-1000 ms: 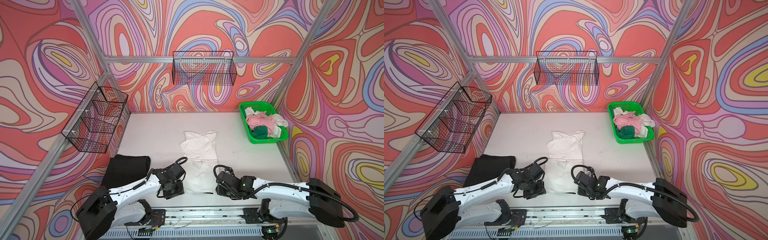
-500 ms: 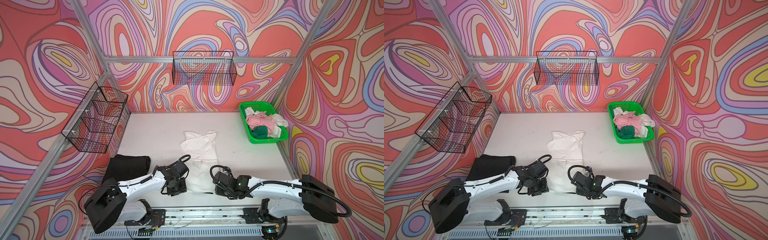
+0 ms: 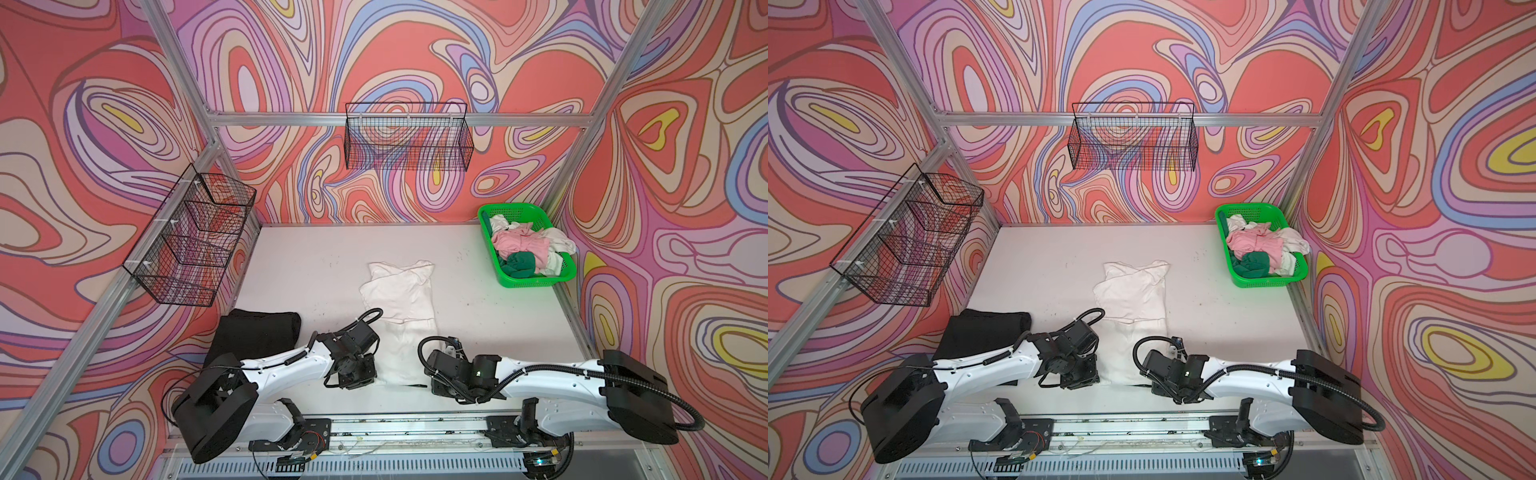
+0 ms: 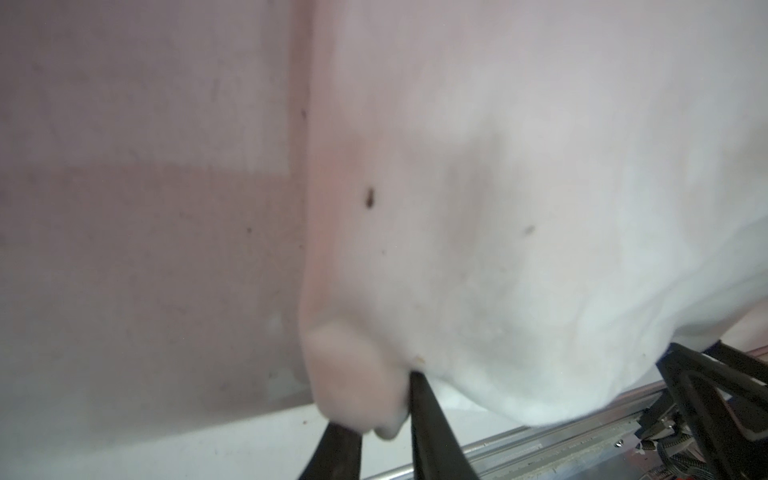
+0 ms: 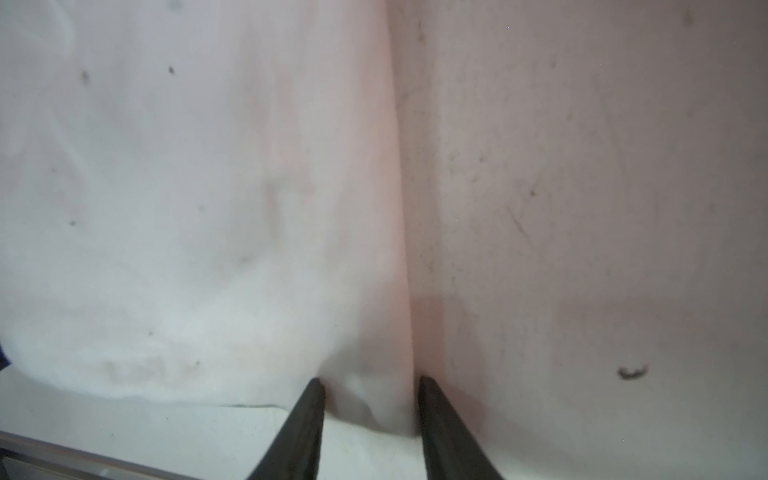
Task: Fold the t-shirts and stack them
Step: 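Grasp the white shirt's near edge with both grippers, then lift the near edge with both grippers and fold it onto the far end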
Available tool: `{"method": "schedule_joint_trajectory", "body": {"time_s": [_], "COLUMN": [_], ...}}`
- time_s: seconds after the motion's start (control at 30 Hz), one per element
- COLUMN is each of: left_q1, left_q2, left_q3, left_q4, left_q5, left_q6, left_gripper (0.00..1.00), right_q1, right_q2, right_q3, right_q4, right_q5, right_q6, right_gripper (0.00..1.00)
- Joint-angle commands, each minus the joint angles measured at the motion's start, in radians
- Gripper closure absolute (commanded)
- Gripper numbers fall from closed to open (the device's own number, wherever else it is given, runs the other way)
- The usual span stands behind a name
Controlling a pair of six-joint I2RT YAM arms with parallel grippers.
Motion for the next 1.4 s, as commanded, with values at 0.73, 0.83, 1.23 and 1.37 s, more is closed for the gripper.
{"method": "schedule_joint_trajectory", "body": {"time_s": [0.73,0.83,1.23,1.37], "left_q1": [-0.001,-0.002,0.078,0.131], "left_q2": [-0.179,-0.224,-0.175,-0.117], "left_q3": [0.052,0.12,0.448,0.546], "left_q4": [-0.21,-0.283,-0.436,-0.439], "left_q5": [-0.063,-0.083,-0.126,-0.106], "left_q6": [-0.021,-0.016,0.106,0.156], "left_gripper": [1.0,1.0,1.0,1.0], "right_q1": [0.009,0.008,-0.057,-0.144], "right_q2": [-0.122,-0.153,-0.171,-0.169], "right_q3": [0.099,0.148,0.406,0.455], "right_q4": [-0.159,-0.207,-0.34,-0.3], "right_q5": [0.109,0.147,0.273,0.228], "right_q6": [-0.005,-0.011,-0.144,-0.229], "right_gripper": [1.0,1.0,1.0,1.0]}}
